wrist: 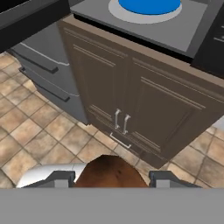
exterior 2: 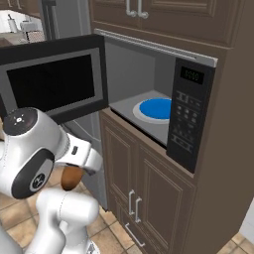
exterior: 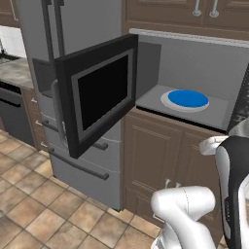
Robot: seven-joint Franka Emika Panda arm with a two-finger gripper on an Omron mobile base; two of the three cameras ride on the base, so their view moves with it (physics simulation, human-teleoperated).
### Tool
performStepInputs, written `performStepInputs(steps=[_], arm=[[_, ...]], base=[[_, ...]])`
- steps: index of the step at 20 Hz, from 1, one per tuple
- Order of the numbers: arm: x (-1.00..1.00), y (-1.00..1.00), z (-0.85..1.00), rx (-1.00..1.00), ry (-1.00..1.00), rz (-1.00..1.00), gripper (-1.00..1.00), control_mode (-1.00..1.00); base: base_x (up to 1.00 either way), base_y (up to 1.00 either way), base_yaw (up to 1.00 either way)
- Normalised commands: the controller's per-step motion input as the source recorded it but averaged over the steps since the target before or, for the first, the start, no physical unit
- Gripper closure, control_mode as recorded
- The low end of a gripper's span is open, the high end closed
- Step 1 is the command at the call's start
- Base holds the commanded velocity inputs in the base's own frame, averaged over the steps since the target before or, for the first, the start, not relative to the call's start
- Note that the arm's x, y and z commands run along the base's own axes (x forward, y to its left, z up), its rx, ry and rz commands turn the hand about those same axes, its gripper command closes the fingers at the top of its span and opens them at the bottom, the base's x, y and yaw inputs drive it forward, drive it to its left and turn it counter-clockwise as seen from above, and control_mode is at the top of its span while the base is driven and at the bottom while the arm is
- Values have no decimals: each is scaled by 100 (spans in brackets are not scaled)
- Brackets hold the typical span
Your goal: Pick the potato from the counter and place it in the microwave. Then turn on the microwave.
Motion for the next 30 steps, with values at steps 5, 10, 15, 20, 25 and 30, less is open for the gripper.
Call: performStepInputs(steps=[5,10,15,20,25,30], arm=[[23,0,0,0,-11,-2,100,-100],[19,0,0,0,-11,-1,100,-100],[21,1,0,0,-11,-2,100,-100],[26,0,6,0,-12,-4,100,-100],[22,0,22,0,-10,-8,100,-100],[34,0,25,0,-2,-14,100,-100]], base=[[0,0,0],[0,0,0],[0,0,0],[0,0,0],[0,0,0],[0,0,0]])
